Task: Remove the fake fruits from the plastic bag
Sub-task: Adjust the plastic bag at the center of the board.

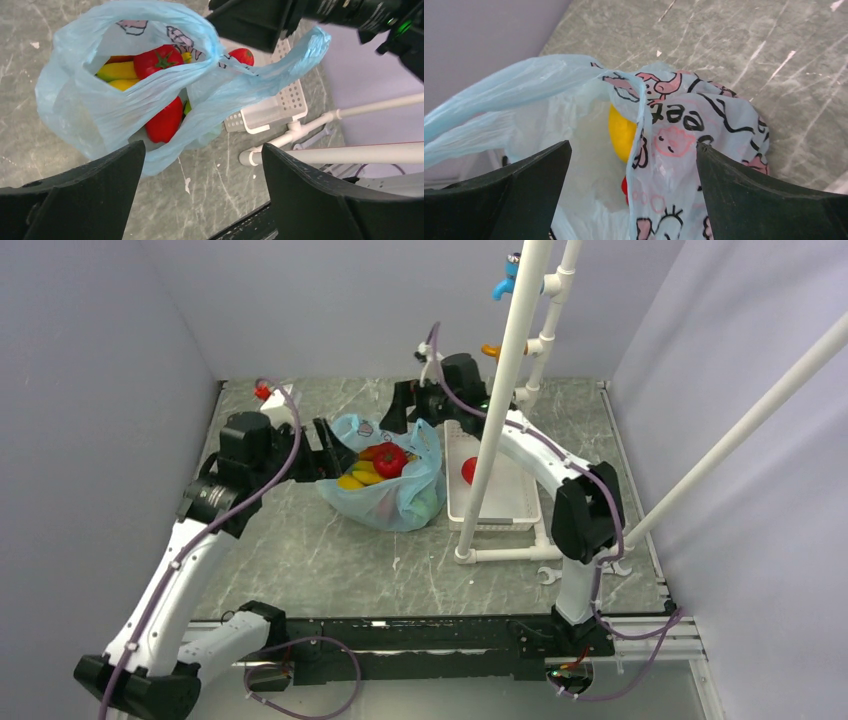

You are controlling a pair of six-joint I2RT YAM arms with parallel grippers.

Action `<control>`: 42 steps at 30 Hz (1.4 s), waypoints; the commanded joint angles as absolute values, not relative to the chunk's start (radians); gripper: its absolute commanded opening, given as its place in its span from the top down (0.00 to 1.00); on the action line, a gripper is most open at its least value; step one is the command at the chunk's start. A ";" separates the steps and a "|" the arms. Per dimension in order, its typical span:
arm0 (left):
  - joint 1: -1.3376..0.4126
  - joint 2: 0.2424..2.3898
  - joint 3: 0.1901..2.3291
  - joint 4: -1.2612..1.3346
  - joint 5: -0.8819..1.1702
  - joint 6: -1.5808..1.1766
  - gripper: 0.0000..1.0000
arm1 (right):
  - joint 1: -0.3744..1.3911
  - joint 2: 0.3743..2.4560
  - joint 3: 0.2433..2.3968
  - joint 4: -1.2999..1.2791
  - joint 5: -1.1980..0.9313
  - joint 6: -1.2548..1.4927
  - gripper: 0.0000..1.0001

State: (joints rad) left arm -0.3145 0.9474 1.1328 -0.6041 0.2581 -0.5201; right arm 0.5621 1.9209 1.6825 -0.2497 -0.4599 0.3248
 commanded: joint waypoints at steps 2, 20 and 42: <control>-0.400 1.049 1.275 -0.722 0.184 -0.369 0.01 | 0.495 1.835 1.645 -0.253 -0.551 0.461 0.00; -0.526 1.422 1.692 -1.019 -0.273 -0.162 0.01 | 0.493 1.696 1.502 -0.488 -0.433 0.625 0.03; -0.132 1.134 1.154 -0.527 0.437 -0.365 0.76 | 0.494 1.585 1.290 -0.520 -0.520 0.431 0.12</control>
State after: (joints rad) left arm -0.1856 1.2137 1.2217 -0.7048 0.1730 -0.3027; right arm 0.4942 1.6196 1.3117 -0.5385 -0.4782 0.4774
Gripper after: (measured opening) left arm 0.293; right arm 0.955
